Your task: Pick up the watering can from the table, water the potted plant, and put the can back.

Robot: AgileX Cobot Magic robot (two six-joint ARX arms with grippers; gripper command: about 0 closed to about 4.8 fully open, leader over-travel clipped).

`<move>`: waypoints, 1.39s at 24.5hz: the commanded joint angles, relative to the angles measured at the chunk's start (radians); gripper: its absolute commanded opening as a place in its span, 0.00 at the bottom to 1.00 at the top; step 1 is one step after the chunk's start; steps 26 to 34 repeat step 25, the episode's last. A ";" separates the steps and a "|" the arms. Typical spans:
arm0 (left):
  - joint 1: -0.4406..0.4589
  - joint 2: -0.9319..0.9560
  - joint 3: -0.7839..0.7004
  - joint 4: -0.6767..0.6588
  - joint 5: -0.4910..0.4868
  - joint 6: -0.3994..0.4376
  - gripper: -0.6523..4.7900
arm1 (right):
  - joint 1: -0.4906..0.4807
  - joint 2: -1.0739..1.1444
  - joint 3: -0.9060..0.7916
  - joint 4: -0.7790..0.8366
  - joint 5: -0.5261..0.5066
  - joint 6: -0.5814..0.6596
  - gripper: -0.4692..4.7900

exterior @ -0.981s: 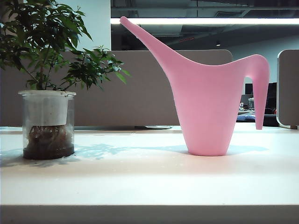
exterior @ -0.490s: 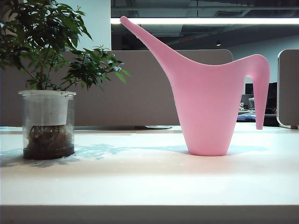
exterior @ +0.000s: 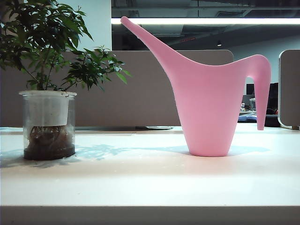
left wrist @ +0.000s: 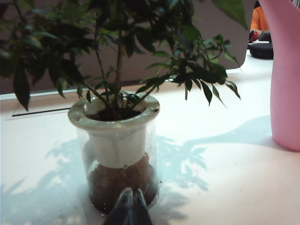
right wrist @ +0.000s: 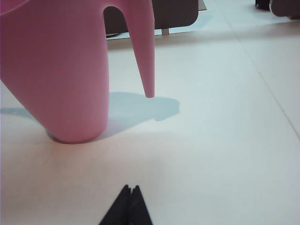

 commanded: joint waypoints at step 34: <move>0.019 -0.034 0.005 -0.039 -0.089 0.002 0.12 | 0.000 -0.001 -0.005 -0.032 0.000 -0.033 0.07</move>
